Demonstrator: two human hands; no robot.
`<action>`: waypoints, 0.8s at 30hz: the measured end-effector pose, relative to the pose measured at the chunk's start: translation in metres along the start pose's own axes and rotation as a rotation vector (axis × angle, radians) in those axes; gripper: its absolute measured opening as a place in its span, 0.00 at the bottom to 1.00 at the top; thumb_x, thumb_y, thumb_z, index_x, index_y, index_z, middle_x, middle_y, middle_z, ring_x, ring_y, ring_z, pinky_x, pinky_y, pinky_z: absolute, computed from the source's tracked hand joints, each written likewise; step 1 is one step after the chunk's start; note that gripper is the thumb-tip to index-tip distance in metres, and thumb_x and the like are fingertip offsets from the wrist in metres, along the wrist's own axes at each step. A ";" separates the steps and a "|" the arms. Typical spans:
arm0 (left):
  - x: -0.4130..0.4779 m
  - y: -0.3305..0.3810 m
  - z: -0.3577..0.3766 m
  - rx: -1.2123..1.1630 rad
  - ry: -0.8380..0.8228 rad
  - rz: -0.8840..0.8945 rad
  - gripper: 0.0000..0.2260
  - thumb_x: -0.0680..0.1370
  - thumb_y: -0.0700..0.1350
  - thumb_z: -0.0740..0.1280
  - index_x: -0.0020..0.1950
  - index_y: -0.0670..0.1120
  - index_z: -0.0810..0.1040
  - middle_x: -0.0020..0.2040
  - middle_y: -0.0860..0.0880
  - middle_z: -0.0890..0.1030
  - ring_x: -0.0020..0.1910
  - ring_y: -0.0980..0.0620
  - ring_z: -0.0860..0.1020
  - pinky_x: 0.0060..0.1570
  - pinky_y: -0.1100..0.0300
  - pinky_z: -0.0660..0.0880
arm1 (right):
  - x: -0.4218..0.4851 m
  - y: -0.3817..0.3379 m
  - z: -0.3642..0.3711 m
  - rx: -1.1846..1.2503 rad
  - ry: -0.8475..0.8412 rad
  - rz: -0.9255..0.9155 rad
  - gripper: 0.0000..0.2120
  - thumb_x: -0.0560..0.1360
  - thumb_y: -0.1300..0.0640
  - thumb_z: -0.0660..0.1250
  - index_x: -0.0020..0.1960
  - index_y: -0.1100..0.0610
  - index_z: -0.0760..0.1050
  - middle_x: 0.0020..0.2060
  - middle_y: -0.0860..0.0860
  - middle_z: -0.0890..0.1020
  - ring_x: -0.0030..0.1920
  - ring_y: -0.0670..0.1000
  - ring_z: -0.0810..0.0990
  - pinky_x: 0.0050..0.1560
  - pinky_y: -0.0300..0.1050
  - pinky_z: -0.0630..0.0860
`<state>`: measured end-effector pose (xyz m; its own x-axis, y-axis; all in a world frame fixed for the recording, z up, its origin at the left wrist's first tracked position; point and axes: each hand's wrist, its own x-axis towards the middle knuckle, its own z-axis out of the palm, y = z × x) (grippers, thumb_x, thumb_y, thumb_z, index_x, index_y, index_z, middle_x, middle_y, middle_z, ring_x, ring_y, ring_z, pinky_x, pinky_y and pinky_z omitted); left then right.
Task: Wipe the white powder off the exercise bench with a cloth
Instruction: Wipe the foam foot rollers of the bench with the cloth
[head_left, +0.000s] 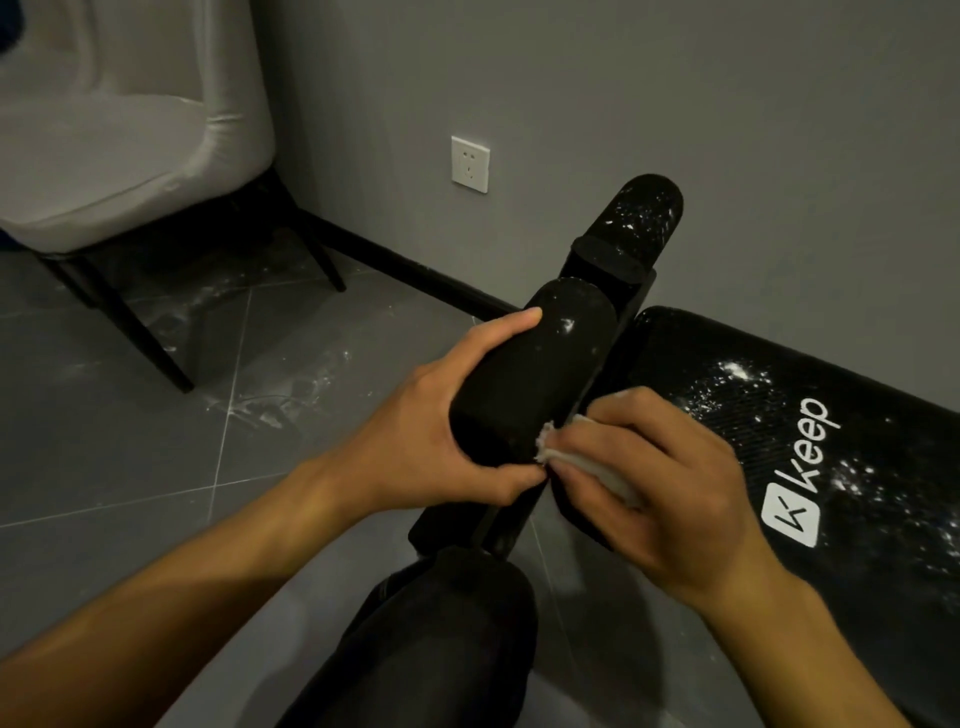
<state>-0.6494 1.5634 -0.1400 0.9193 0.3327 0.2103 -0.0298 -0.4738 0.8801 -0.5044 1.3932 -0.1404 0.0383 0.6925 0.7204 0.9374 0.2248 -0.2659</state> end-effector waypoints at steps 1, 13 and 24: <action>0.000 0.000 0.000 -0.004 0.000 -0.001 0.47 0.67 0.43 0.81 0.80 0.55 0.59 0.71 0.51 0.71 0.66 0.48 0.77 0.59 0.50 0.80 | -0.001 -0.002 0.002 -0.010 0.010 -0.007 0.08 0.79 0.59 0.70 0.53 0.62 0.84 0.45 0.57 0.81 0.43 0.52 0.80 0.45 0.42 0.76; -0.002 0.004 0.002 -0.035 -0.014 -0.018 0.49 0.65 0.36 0.80 0.80 0.55 0.59 0.64 0.53 0.76 0.57 0.51 0.81 0.50 0.60 0.79 | -0.002 -0.018 0.022 0.058 0.117 0.067 0.08 0.78 0.61 0.71 0.54 0.63 0.83 0.46 0.58 0.80 0.46 0.50 0.79 0.47 0.40 0.77; -0.003 0.028 -0.011 0.141 -0.056 -0.052 0.41 0.72 0.71 0.67 0.80 0.63 0.55 0.64 0.58 0.75 0.53 0.56 0.81 0.43 0.63 0.79 | 0.037 0.000 0.011 0.032 0.187 0.470 0.10 0.80 0.57 0.67 0.60 0.56 0.80 0.51 0.50 0.77 0.50 0.39 0.75 0.51 0.26 0.69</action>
<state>-0.6570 1.5581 -0.1117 0.9388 0.3154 0.1388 0.0698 -0.5684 0.8198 -0.5074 1.4266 -0.1207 0.5177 0.5896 0.6199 0.7931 -0.0589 -0.6063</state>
